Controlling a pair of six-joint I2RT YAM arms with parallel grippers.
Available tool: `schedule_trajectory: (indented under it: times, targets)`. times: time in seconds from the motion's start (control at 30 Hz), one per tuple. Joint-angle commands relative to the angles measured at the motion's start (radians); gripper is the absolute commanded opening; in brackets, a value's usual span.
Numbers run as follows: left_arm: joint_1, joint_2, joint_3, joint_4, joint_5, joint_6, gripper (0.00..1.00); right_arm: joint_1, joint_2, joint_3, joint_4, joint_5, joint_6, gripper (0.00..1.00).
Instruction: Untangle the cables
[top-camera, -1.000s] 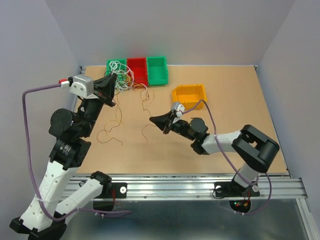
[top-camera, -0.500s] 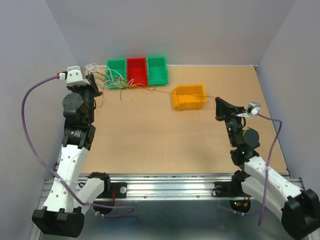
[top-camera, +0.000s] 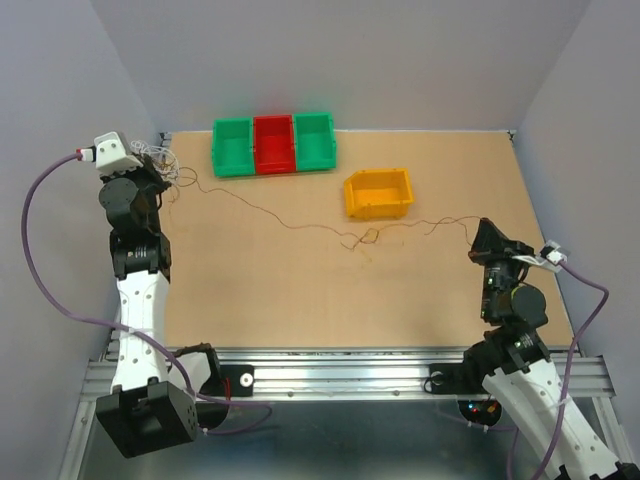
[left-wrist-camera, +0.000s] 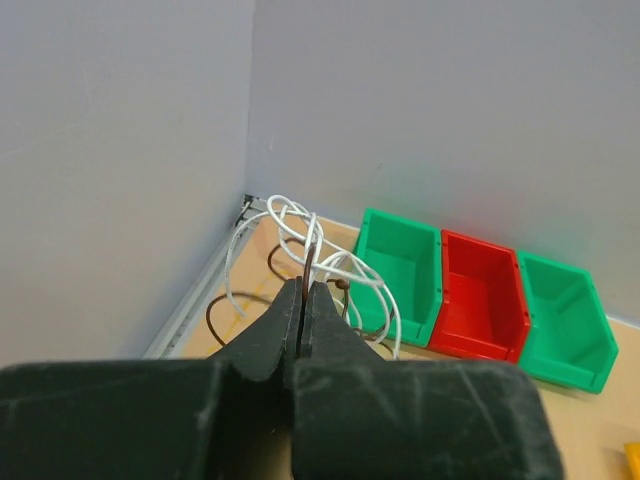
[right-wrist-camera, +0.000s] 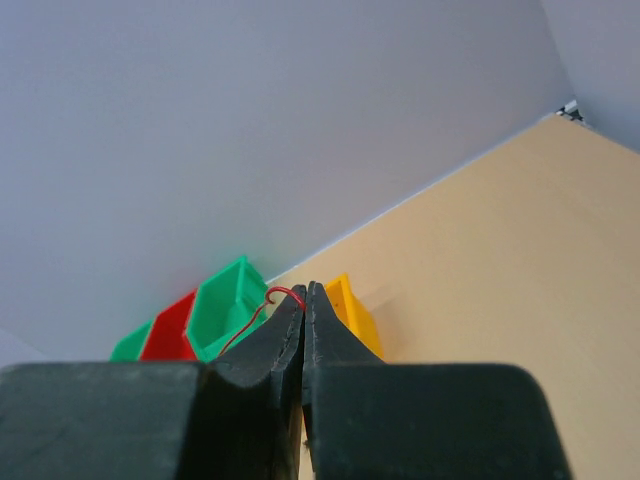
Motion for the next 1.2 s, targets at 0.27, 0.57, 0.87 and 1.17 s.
schedule_trajectory:
  times: [0.27,0.57,0.87,1.17]
  targets:
    - [-0.022,-0.064,-0.106,0.192,0.471,0.028,0.00,-0.008,0.016,0.103,-0.102,-0.148,-0.031,0.01]
    - [-0.140,-0.055,-0.158,0.154,0.744,0.242,0.18,-0.008,0.113,0.157,-0.105,-0.426,-0.084,0.01]
    - [-0.356,-0.037,-0.163,-0.003,0.696,0.505,0.77,-0.006,0.156,0.272,-0.105,-0.723,-0.069,0.01]
    - [-0.595,0.079,-0.223,0.078,0.701,0.623,0.86,-0.006,0.180,0.405,-0.104,-0.782,-0.045,0.01]
